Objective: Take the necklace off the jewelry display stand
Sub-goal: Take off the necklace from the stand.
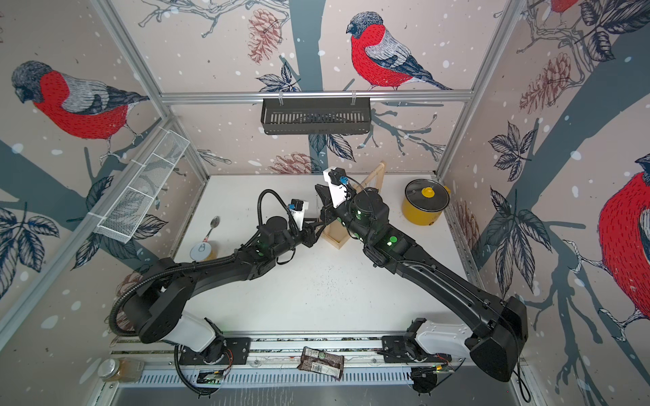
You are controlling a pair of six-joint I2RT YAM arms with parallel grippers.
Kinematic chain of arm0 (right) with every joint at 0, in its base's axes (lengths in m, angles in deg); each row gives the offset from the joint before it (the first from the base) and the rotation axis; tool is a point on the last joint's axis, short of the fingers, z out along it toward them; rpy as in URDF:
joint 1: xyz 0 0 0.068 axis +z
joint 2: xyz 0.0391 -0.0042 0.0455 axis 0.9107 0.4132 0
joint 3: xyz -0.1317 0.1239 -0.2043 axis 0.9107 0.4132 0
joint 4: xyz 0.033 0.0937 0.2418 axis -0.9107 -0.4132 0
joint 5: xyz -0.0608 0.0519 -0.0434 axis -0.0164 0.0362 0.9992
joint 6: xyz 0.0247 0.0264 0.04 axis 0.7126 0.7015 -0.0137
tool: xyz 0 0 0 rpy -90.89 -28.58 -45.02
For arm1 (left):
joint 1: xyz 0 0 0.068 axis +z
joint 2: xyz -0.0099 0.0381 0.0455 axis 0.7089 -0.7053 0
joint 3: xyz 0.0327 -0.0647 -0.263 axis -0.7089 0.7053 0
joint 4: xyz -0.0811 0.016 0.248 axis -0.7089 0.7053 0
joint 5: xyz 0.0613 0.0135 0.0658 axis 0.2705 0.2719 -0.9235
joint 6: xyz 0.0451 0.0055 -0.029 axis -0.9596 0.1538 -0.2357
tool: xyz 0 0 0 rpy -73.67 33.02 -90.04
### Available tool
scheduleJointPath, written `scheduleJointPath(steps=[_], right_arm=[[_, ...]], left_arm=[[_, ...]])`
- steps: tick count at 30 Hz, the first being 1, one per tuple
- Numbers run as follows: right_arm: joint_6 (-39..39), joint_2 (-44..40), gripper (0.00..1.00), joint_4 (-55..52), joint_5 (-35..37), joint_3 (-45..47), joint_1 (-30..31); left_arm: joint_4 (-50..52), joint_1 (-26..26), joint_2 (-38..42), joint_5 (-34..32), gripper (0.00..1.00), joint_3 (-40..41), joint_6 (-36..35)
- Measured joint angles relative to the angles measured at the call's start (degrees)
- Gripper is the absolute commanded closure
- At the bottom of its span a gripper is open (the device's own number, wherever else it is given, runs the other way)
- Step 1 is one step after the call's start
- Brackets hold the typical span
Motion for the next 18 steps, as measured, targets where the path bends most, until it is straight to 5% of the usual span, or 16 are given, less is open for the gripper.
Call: scheduleJointPath(steps=[9, 18], right_arm=[[-0.02, -0.52, 0.96, -0.39, 1.03, 0.00, 0.66], [-0.04, -0.52, 0.96, -0.76, 1.29, 0.00, 0.92]], left_arm=[[-2.54, -0.04, 0.74, -0.02, 0.72, 3.26, -0.96], [-4.24, -0.22, 1.81, 0.00, 0.73, 3.58, -0.98]])
